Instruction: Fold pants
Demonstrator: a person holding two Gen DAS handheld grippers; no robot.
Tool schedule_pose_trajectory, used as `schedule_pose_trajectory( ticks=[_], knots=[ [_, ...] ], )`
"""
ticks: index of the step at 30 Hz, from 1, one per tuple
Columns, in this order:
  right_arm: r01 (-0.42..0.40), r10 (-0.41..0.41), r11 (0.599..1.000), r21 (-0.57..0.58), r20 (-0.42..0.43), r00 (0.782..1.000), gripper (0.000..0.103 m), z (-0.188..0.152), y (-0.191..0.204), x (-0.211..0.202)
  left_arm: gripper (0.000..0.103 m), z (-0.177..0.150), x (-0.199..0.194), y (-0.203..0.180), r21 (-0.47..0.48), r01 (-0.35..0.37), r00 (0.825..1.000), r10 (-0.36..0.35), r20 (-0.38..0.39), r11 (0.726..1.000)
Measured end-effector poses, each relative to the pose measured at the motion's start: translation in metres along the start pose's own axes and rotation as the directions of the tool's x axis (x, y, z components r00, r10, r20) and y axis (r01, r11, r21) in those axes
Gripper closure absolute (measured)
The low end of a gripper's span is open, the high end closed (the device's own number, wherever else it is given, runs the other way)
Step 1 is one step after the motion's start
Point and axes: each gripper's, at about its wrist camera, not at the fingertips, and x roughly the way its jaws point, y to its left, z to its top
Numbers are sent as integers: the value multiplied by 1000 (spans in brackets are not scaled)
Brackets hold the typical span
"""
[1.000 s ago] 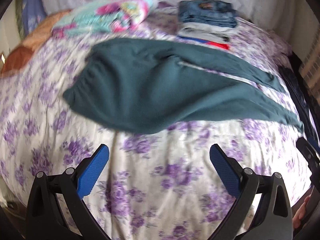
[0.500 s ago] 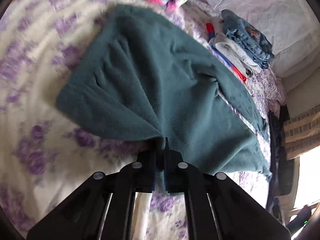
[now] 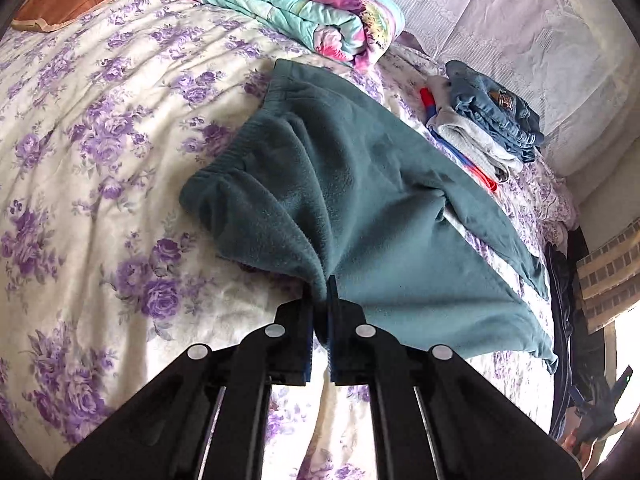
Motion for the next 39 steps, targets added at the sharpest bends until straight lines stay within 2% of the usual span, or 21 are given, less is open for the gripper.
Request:
schedule_pose_trajectory(
  ticks=[2, 4, 5, 7, 8, 11, 12, 13, 14, 22, 25, 28, 30, 32, 34, 35, 37, 39],
  knots=[
    [-96, 105, 989, 111, -79, 991, 3, 12, -15, 26, 99, 3, 2, 1, 2, 5, 1000, -5, -5, 1000],
    [-163, 188, 969, 185, -129, 974, 5, 15, -17, 47, 99, 3, 5, 4, -6, 9, 1000, -10, -13, 1000],
    [-172, 202, 964, 201, -140, 969, 8, 16, -13, 55, 99, 3, 7, 3, -7, 10, 1000, -10, -18, 1000],
    [-172, 205, 962, 211, -151, 967, 24, 17, -7, 69, 99, 3, 9, 4, -7, 7, 1000, -7, -26, 1000],
    [-159, 196, 963, 218, -163, 967, 27, 18, -6, 78, 99, 3, 10, 4, -5, 4, 1000, -4, -29, 1000],
    [-74, 121, 965, 250, -177, 977, 56, 19, -14, 98, 99, 4, 16, 5, 0, -9, 999, 9, -36, 1000],
    [-56, 94, 969, 239, -149, 984, 80, 21, -15, 96, 99, 5, 19, 7, -5, -11, 999, 11, -41, 1000],
    [-70, 99, 971, 227, -119, 988, 96, 23, -15, 94, 99, 6, 20, 8, -9, -13, 999, 12, -42, 1000],
    [-85, 111, 971, 224, -105, 988, 96, 24, -16, 91, 99, 7, 21, 8, -13, -12, 999, 12, -45, 1000],
    [-56, 59, 993, 108, -23, 998, 96, 20, -4, 24, 99, 1, -14, 4, 33, -23, 1000, 22, 3, 999],
    [-37, 42, 994, 105, -48, 998, 96, 9, -16, 19, 99, -5, -17, 14, 19, -6, 999, 7, -33, 1000],
    [-2, 19, 992, 130, -131, 991, 95, -5, -33, 46, 98, -10, 1, 23, 14, -28, 995, 29, -93, 1000],
    [7, 18, 990, 143, -177, 984, 88, -16, -41, 62, 96, -12, 6, 24, 28, -33, 994, 36, -100, 999],
    [-6, 29, 990, 139, -171, 985, 84, -17, -41, 57, 90, -10, -1, 22, 45, -18, 995, 22, -96, 999],
    [-3, 23, 992, 125, -162, 987, 47, -14, -35, 41, 85, -7, -18, 20, 72, -44, 996, 49, -69, 996],
    [17, -4, 995, 94, -137, 991, 42, -12, -29, 30, 82, -6, -30, 21, 84, -62, 997, 65, -42, 995],
    [55, -54, 998, 15, -72, 996, 40, -4, -13, 6, 78, -1, -51, 22, 92, -60, 998, 60, 2, 994],
    [33, -33, 999, -23, -22, 999, 35, 11, 3, -9, 74, 15, -72, 19, 98, -69, 997, 64, 53, 993]
  ],
)
